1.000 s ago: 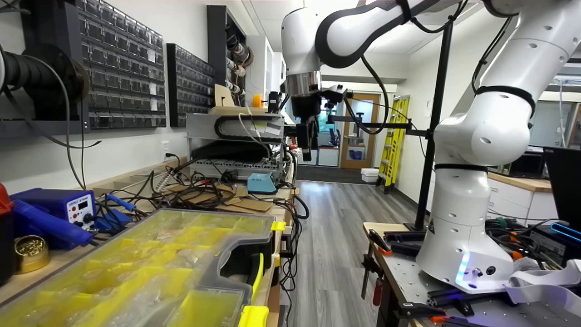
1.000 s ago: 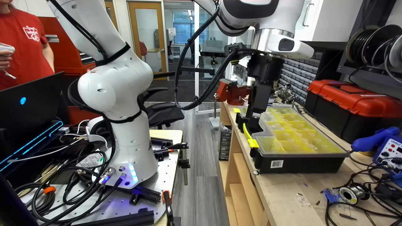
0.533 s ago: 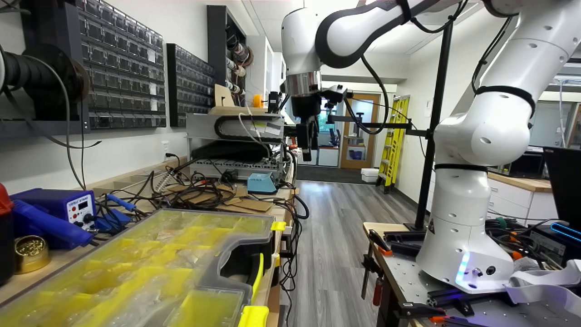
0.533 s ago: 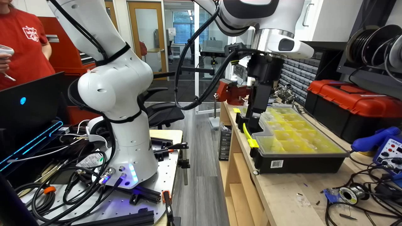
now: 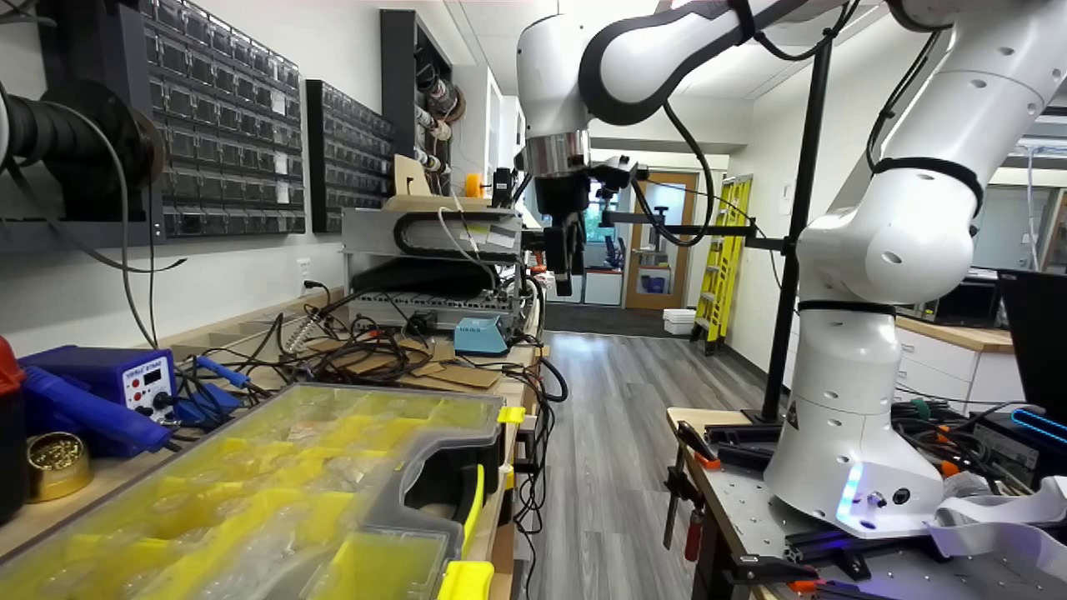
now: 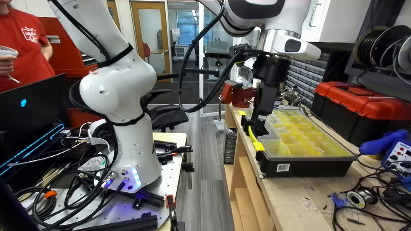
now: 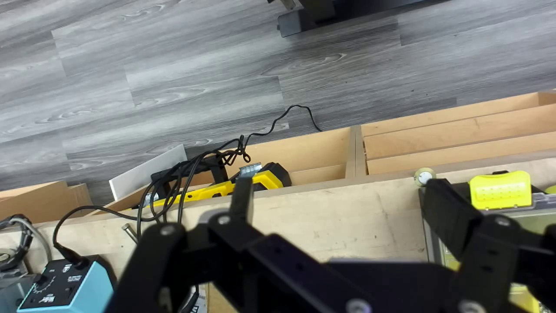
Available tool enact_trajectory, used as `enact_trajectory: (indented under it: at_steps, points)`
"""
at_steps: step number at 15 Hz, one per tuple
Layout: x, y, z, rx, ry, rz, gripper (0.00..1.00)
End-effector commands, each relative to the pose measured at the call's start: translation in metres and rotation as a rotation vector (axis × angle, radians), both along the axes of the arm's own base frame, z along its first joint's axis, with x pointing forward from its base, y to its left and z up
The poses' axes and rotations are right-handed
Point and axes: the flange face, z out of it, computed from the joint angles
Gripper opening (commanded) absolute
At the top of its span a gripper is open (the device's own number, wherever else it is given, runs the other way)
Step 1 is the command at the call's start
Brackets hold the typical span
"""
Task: Open the lid of the black briefcase
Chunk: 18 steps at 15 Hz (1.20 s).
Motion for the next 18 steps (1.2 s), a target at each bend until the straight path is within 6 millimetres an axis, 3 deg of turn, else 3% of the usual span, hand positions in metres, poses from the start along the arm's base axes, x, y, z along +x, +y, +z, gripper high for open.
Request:
enact_trajectory:
  at_steps: [1,4,12,15,18]
  points:
    - [0.000,0.002,0.001,0.006,0.000,0.008,1.00]
    - [0.015,0.016,-0.006,0.027,-0.003,0.037,1.00]
    - [0.023,0.072,0.007,0.145,-0.068,0.190,1.00]
    - [0.027,0.083,0.003,0.183,-0.073,0.248,1.00]
    - [0.030,0.085,-0.006,0.152,-0.053,0.195,1.00]
